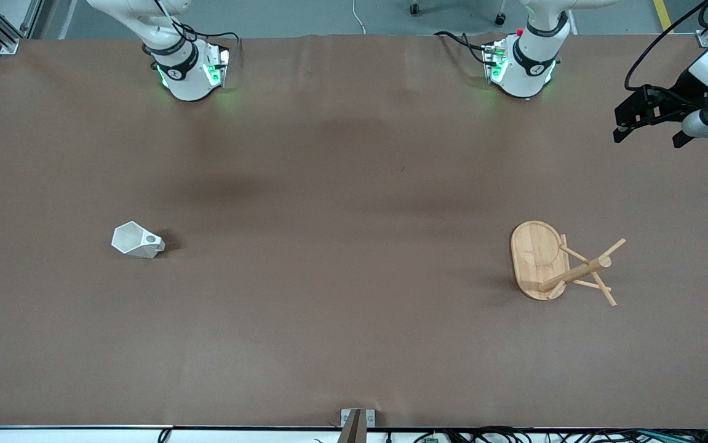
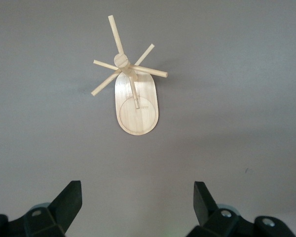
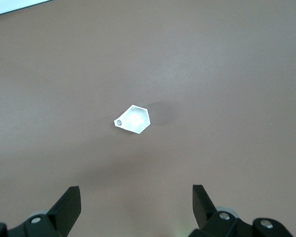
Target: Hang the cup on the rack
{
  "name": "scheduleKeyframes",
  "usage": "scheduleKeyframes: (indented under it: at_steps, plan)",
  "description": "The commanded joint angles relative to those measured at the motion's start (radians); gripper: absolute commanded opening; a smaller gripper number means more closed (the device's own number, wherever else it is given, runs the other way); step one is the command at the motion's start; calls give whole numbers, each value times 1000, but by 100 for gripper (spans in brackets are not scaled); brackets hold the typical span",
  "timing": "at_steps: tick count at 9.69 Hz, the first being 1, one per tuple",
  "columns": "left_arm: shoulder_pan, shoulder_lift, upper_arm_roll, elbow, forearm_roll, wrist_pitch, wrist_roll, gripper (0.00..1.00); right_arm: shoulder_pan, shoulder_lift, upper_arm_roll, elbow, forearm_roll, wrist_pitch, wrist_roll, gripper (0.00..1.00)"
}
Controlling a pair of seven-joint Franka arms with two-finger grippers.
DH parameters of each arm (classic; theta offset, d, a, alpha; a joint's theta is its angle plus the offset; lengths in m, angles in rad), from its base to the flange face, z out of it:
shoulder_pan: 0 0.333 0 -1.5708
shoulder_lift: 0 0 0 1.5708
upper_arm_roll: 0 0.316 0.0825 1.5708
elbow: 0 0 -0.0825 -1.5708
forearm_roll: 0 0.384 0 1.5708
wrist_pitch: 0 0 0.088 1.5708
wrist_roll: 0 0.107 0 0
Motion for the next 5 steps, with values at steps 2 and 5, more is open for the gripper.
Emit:
scheduleKeyframes:
  at_steps: [2, 5]
  plan:
    - [9, 5, -9, -22, 0, 5, -2, 100, -16, -3, 12, 1, -15, -4, -10, 100]
    - [8, 20, -1, -19, 0, 5, 7, 100, -16, 2, 12, -8, -15, -5, -22, 100]
